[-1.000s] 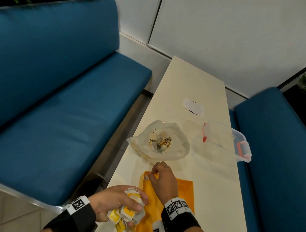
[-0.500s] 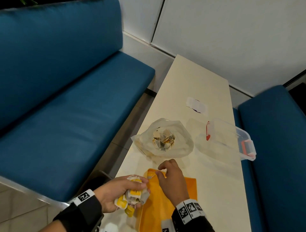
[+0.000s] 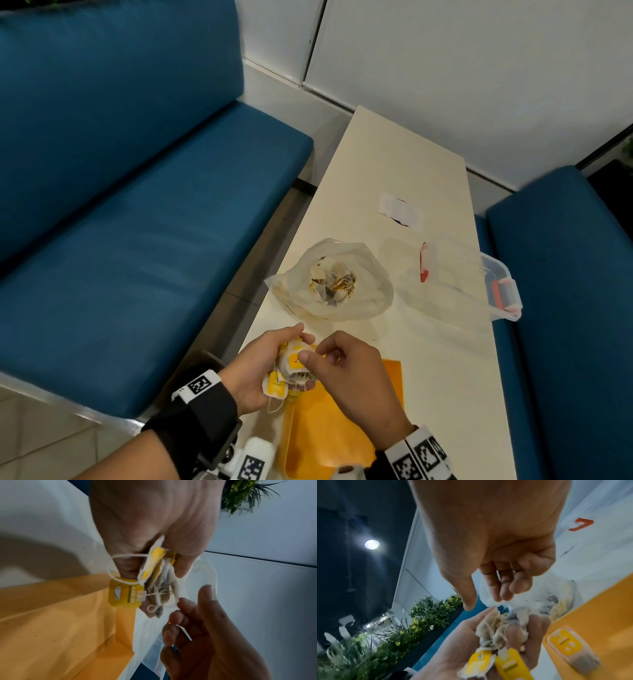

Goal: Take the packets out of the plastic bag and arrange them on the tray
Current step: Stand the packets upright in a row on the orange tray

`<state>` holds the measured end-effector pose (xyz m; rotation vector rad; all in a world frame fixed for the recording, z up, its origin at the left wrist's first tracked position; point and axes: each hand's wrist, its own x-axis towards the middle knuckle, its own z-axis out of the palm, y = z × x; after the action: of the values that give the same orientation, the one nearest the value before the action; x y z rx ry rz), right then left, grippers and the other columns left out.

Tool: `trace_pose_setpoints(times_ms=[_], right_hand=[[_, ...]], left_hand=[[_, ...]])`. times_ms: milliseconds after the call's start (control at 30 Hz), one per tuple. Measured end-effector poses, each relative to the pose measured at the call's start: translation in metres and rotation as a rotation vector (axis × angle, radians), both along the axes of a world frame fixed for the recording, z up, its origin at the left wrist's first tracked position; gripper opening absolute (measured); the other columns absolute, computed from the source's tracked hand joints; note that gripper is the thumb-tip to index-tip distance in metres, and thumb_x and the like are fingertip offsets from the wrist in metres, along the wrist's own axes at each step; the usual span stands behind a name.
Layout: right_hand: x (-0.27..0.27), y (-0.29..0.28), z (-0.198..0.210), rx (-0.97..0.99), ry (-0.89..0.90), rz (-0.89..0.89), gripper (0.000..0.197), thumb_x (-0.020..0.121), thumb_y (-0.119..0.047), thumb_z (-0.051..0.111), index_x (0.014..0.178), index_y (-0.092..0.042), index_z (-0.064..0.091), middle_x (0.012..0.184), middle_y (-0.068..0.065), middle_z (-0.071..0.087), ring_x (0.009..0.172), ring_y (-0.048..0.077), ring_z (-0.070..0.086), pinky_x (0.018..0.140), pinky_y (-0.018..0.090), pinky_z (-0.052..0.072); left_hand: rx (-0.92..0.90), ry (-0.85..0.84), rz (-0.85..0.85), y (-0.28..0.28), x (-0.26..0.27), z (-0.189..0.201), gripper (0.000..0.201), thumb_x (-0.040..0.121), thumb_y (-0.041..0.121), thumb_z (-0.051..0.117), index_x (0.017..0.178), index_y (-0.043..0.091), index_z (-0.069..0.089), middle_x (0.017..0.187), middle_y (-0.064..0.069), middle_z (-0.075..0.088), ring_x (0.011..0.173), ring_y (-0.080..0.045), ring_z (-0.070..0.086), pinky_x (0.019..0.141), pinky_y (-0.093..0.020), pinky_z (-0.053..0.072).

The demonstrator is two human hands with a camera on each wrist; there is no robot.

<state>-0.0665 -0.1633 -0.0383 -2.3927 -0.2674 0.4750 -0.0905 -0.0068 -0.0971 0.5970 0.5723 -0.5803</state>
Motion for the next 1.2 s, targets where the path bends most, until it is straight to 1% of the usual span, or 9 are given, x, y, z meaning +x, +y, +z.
trace_pose_setpoints(times_ms=[200,333,400,533,700,900,1033,1133,1200], right_hand=[[0.001,0.005,-0.003,0.025,0.104,-0.074,0.014,0.083,-0.027,0.077,0.082,-0.022,0.064,0.074,-0.007,0.059,0.064,0.003,0.054,0.056,0.013,0.042],[0.003,0.001,-0.003,0.106,0.092,-0.115,0.01,0.083,-0.025,0.076,0.081,-0.024,0.066,0.081,-0.003,0.068,0.074,0.011,0.065,0.067,0.027,0.054],[0.003,-0.002,0.0,0.163,0.096,-0.119,0.009,0.083,-0.023,0.076,0.08,-0.024,0.068,0.076,-0.004,0.069,0.07,0.014,0.064,0.062,0.026,0.052],[0.006,-0.01,0.008,0.291,0.094,-0.103,0.009,0.085,-0.015,0.076,0.082,-0.022,0.071,0.065,-0.008,0.065,0.06,0.008,0.056,0.057,0.021,0.048],[0.01,-0.017,0.009,0.347,0.102,-0.069,0.004,0.086,-0.014,0.075,0.087,-0.018,0.075,0.079,0.006,0.072,0.066,0.013,0.061,0.064,0.028,0.054],[0.008,-0.017,0.011,0.462,0.226,-0.035,0.009,0.09,-0.004,0.068,0.096,-0.008,0.074,0.074,-0.002,0.072,0.066,0.005,0.063,0.059,0.017,0.047],[0.006,-0.019,0.009,0.466,0.209,-0.075,0.009,0.087,0.0,0.07,0.094,-0.005,0.073,0.069,-0.004,0.068,0.06,0.003,0.059,0.057,0.016,0.046],[0.005,-0.021,0.011,0.438,0.154,-0.057,0.005,0.084,-0.007,0.077,0.087,-0.01,0.074,0.08,0.002,0.073,0.073,0.021,0.065,0.066,0.028,0.055],[0.003,-0.024,0.013,0.393,0.131,-0.026,0.006,0.081,-0.01,0.079,0.083,-0.014,0.074,0.084,0.001,0.073,0.079,0.024,0.065,0.073,0.034,0.056]], left_hand=[[0.091,-0.028,0.049,-0.007,0.007,-0.001,0.044,0.089,0.039,0.07,0.12,0.008,0.07,0.095,-0.02,0.068,0.08,-0.03,0.069,0.071,-0.039,0.058],[0.062,-0.03,0.106,-0.006,0.006,-0.006,0.046,0.085,0.038,0.074,0.121,0.01,0.071,0.103,-0.02,0.07,0.091,-0.034,0.069,0.084,-0.045,0.056],[0.055,-0.033,0.114,-0.007,0.005,-0.007,0.043,0.088,0.038,0.072,0.121,0.011,0.072,0.109,-0.019,0.071,0.096,-0.034,0.07,0.088,-0.046,0.056],[0.04,-0.067,0.136,-0.009,0.003,-0.003,0.038,0.087,0.032,0.072,0.116,0.008,0.073,0.103,-0.018,0.069,0.083,-0.029,0.071,0.069,-0.04,0.06],[-0.044,-0.106,0.112,-0.012,-0.001,0.0,0.034,0.087,0.03,0.073,0.112,0.008,0.072,0.102,-0.019,0.068,0.088,-0.032,0.068,0.085,-0.044,0.056],[-0.134,-0.125,0.032,-0.017,-0.007,0.006,0.028,0.092,0.029,0.065,0.101,0.005,0.075,0.096,-0.019,0.069,0.081,-0.027,0.069,0.071,-0.036,0.057],[-0.089,-0.118,0.049,-0.018,-0.01,-0.004,0.042,0.091,0.015,0.065,0.131,0.001,0.063,0.11,-0.025,0.066,0.085,-0.03,0.07,0.068,-0.036,0.059],[-0.037,-0.121,0.124,-0.017,-0.009,-0.01,0.044,0.083,0.002,0.067,0.127,0.004,0.061,0.103,-0.025,0.068,0.08,-0.032,0.069,0.063,-0.037,0.06],[0.015,-0.127,0.167,-0.015,-0.008,-0.011,0.047,0.077,0.001,0.071,0.124,0.006,0.063,0.106,-0.025,0.071,0.082,-0.032,0.07,0.065,-0.037,0.061]])
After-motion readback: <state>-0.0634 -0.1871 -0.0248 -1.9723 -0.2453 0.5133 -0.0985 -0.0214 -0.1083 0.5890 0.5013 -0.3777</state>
